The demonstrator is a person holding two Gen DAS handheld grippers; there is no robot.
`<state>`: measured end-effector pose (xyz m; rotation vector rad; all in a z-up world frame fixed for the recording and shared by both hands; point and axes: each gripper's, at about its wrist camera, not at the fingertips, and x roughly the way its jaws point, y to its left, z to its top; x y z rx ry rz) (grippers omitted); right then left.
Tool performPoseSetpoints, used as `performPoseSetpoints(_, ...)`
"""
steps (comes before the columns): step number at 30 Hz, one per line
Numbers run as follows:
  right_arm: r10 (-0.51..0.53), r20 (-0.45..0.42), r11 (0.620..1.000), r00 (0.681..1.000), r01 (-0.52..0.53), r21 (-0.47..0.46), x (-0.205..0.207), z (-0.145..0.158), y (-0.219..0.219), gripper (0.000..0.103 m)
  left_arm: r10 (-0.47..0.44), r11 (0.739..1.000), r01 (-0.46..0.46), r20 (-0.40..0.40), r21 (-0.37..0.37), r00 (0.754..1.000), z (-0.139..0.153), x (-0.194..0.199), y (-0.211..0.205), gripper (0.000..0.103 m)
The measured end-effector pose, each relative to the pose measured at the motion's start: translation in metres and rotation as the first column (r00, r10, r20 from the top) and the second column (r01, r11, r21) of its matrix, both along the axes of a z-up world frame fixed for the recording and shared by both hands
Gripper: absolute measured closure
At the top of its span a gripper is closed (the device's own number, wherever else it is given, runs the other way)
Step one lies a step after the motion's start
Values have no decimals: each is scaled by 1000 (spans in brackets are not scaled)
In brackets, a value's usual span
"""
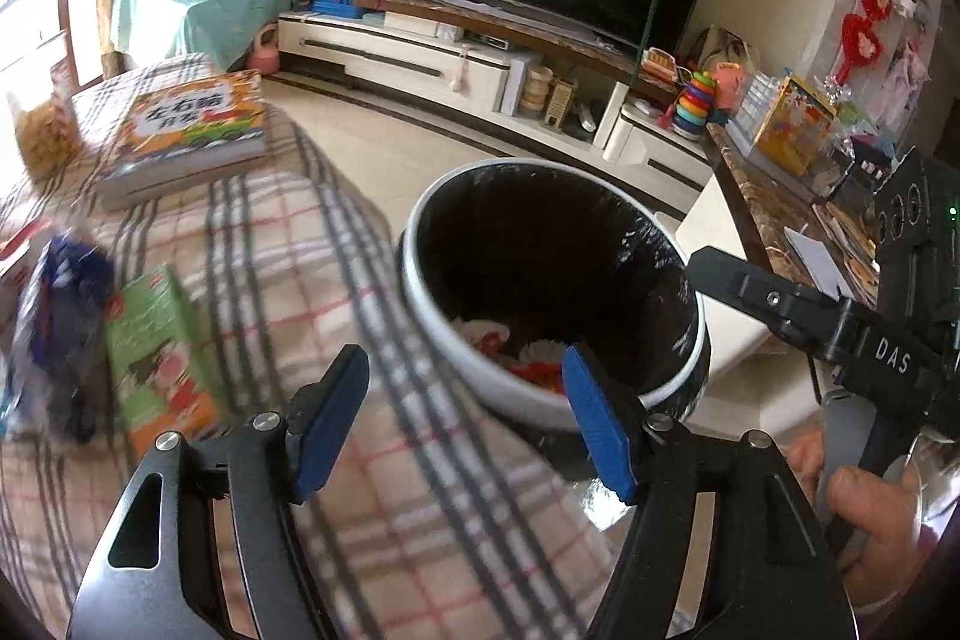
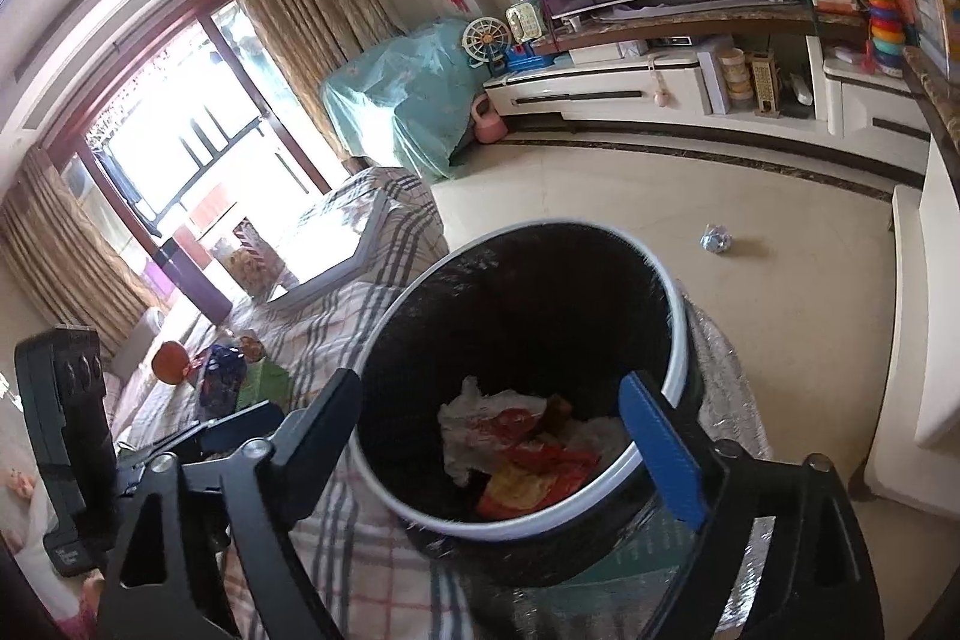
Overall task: Collect trash
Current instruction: 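Move both open grippers back over the items on the bed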
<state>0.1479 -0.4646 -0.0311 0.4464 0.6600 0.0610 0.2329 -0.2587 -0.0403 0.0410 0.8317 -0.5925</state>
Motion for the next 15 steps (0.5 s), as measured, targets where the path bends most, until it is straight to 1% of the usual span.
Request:
performPoseSetpoints(5,11,15,1000,1000,-11,16,-10,2,17,11,31,1000,-31,21,-1,999,2,-17,29,33)
performPoseSetpoints(10,15,19,1000,1000,-15,8,-15,4,35,5,89,996,-89,8,-22,996,-2,-27,62,32)
performPoseSetpoints(15,35,14,999,999,-35,22,-18,4,58,5,137,990,-137,-7,-28,991,-6,-34,93,32)
